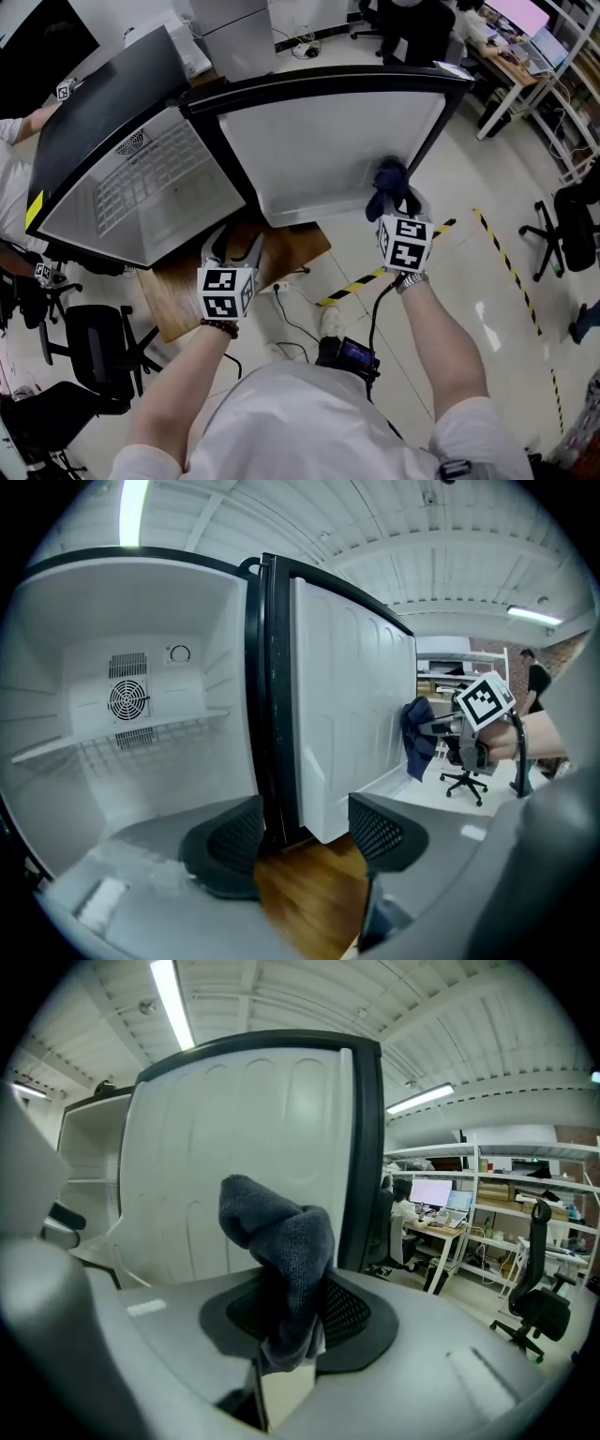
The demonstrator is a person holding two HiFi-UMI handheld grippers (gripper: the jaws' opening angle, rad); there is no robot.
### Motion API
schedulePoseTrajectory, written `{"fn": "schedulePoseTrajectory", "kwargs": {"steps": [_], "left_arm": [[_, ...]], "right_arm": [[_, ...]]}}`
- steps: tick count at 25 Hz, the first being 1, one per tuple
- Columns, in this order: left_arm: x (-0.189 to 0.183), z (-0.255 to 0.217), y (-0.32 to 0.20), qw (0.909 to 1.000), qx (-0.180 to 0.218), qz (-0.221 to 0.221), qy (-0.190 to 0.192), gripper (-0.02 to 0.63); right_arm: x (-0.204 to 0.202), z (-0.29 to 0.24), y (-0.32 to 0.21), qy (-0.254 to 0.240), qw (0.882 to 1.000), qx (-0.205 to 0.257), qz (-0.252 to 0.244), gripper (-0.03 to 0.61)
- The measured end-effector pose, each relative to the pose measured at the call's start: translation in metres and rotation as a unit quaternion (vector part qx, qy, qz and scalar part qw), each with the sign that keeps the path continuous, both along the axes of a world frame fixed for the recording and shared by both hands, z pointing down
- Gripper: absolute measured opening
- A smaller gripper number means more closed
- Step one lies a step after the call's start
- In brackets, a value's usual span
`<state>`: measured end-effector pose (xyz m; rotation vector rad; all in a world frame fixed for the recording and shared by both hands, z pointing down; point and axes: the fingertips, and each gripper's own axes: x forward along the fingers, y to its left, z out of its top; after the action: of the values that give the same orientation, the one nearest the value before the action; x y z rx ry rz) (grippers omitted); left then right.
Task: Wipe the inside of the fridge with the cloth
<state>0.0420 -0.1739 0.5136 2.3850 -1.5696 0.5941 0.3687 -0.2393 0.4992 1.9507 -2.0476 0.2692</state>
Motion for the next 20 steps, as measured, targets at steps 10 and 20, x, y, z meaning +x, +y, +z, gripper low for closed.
{"fn": "schedulePoseTrajectory", "kwargs": {"steps": [10, 20], "left_arm": [[0.031, 0.001, -0.008, 1.0, 0.001, 0.009, 0.004, 0.284], [0.052, 0.014, -0.003, 0.9991, -0.023, 0.024, 0.025, 0.282]], "right_arm": [[0.052, -0.008, 0.007, 0.005, 1.0, 0.004, 0.027, 0.103], [0.047, -0.019, 0.015, 0.006, 1.0, 0.013, 0.01, 0.103]]}}
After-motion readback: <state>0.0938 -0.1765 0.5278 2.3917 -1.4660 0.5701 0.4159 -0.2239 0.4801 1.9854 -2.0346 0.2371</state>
